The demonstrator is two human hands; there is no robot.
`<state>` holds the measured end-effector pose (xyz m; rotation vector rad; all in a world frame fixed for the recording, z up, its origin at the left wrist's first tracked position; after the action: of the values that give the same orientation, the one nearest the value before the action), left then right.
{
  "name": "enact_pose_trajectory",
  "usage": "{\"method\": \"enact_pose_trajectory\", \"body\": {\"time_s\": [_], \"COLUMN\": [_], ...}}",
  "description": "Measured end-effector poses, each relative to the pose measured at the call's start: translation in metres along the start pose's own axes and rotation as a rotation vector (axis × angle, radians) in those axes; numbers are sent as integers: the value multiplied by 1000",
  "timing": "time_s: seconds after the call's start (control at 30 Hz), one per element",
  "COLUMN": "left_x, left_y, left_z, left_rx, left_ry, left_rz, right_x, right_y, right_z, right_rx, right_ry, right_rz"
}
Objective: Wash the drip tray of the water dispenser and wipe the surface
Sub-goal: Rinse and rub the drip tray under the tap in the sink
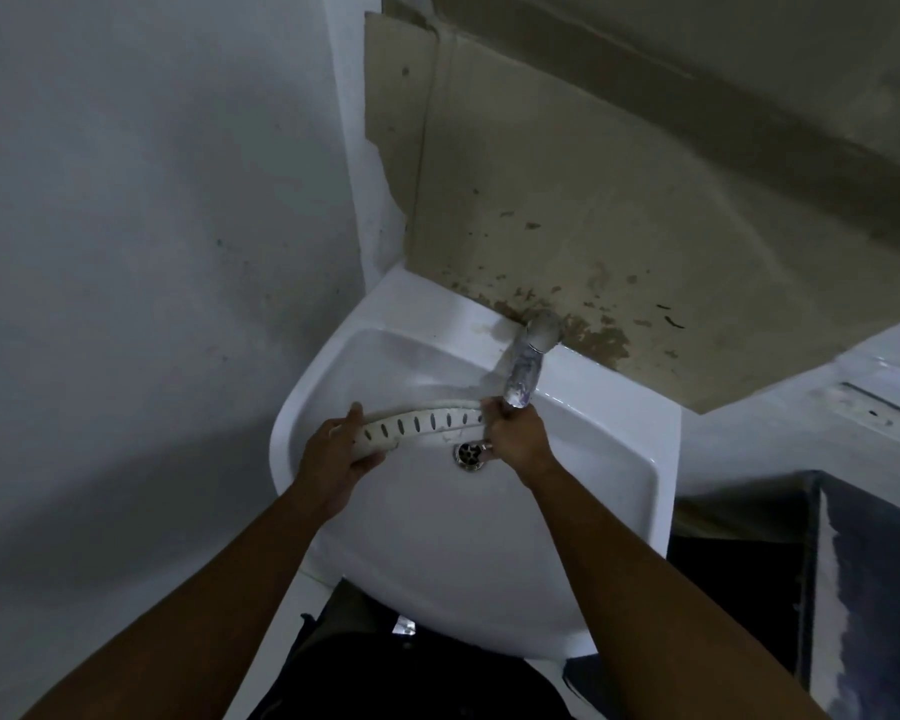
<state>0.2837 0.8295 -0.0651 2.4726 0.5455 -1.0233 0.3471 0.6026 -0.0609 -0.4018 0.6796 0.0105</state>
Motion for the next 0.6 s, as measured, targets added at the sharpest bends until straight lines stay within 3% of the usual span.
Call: {"method": "enact_pose_trajectory", "body": {"time_s": [0.1,0.17,0.27,0.43,0.6], "left_x": [-7,-11,-17,-25,-31], "left_y": [0,4,12,28,33], "left_z": [2,3,4,8,14], "left_rx": [-14,18,60,106,138], "left_ry": [-36,-35,-19,-14,-52], "left_rz": [-46,-40,-4,118,211], "right_x": [-17,-19,-27,-27,-24], "right_y": [-2,-3,-4,-1,-17], "right_z": [17,19,16,6,1], "right_rx": [34,122,24,-152,15], "right_ry": [37,87,110,73,9], "right_rz": [-21,81,207,75,-31]}}
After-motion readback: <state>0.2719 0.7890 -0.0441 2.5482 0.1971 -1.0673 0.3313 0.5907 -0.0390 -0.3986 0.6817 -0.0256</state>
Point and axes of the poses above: each hand's wrist, its own x-axis towards the middle knuckle, its own y-axis out of the palm, z = x × y, the point moved 2 cm from there along x, towards the middle knuckle, and after that the axes turned 3 degrees about x, right-handed, at the moved point
